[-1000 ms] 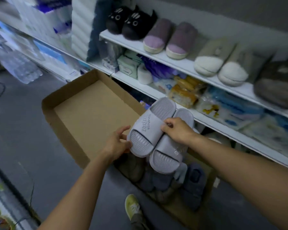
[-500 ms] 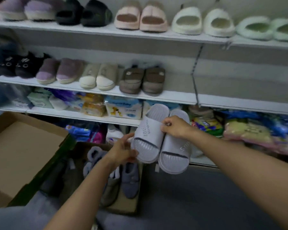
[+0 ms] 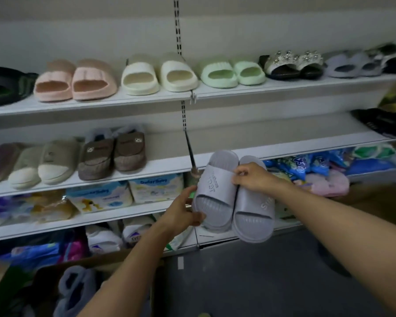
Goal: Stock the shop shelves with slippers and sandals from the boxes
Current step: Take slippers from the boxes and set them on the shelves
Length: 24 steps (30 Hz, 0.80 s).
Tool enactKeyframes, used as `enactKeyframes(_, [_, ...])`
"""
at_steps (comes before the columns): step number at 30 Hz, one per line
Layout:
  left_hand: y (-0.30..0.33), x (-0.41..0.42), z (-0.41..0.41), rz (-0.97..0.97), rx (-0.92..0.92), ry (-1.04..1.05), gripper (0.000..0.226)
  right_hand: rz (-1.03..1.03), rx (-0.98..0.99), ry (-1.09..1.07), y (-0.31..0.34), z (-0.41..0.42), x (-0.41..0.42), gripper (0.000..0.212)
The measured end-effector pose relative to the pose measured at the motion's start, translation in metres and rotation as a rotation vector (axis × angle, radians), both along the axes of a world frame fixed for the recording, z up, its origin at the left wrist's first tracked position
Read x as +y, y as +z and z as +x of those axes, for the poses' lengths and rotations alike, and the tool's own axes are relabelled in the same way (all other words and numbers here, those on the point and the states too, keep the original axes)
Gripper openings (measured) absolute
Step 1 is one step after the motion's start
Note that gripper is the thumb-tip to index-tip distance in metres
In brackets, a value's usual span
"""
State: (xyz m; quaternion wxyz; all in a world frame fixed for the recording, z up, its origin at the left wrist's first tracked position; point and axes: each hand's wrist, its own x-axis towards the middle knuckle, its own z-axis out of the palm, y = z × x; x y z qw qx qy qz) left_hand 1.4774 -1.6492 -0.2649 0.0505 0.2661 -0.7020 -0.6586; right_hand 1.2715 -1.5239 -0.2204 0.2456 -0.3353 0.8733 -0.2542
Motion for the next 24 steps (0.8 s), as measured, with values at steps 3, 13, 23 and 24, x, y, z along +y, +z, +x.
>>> enactKeyframes(3, [0.002,-0.004,-0.045,-0.033,0.018,-0.068,0.081,-0.003,0.009,-0.023,0.003,-0.039,0.004,0.007])
enactKeyframes(13, [0.011,0.007,-0.207,-0.006,0.031,-0.294,0.078,0.024,0.063,-0.168,0.01,-0.172,0.05,0.015])
enactKeyframes(23, [-0.008,0.088,-0.398,-0.032,0.017,-0.351,0.085,0.077,0.158,-0.135,-0.003,-0.357,0.138,0.011])
enactKeyframes(24, [-0.013,0.101,-0.417,-0.028,0.016,-0.33,0.086,0.092,0.166,-0.121,-0.004,-0.378,0.146,0.013])
